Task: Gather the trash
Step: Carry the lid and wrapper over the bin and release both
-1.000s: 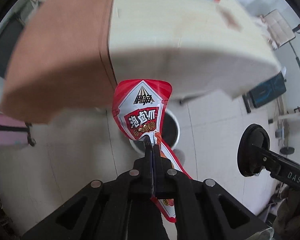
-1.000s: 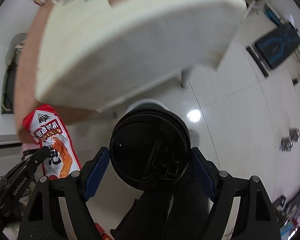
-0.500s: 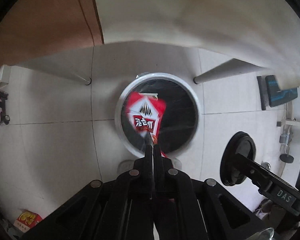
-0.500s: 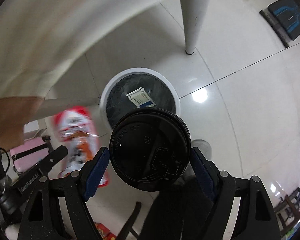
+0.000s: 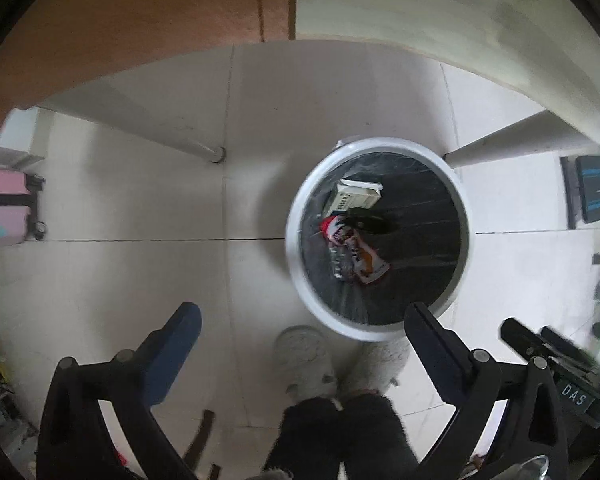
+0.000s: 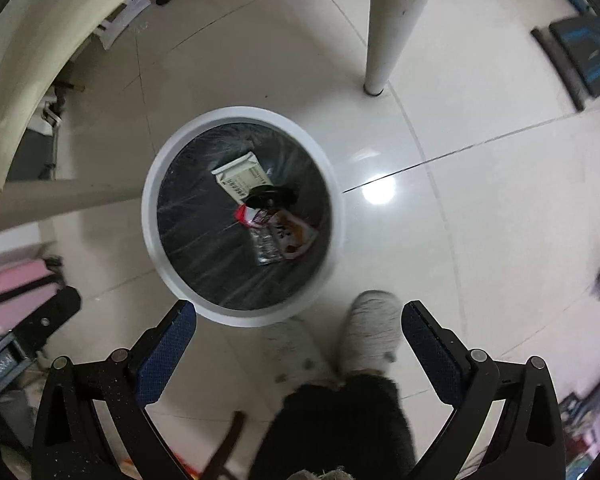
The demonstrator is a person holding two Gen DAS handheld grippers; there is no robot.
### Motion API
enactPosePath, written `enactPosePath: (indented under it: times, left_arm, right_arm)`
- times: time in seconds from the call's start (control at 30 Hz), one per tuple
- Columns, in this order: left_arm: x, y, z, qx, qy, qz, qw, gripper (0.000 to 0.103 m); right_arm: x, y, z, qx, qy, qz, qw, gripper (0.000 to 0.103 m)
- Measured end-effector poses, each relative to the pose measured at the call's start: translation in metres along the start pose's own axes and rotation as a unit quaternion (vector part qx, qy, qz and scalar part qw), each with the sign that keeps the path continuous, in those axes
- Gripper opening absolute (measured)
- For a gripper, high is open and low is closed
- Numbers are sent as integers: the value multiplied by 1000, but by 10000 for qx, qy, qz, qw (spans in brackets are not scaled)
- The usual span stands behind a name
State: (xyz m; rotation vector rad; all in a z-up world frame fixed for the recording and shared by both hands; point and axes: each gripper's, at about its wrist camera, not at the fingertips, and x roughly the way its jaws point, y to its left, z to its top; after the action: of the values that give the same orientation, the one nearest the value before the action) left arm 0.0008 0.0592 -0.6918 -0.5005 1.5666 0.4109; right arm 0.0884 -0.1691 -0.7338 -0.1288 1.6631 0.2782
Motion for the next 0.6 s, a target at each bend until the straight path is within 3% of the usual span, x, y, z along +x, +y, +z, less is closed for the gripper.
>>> enactPosePath:
  times: [0.23,0.6]
  left_arm:
    - [-46,6,-19,31,-106,109,9999,103]
    - [-156,3,-51,-52,-342,12,9994,103]
  right_arm:
    - [-45,9,-10,-313,-227,-476,9981,103]
    - [-176,36,-43,-732,-680,-554,9935,103]
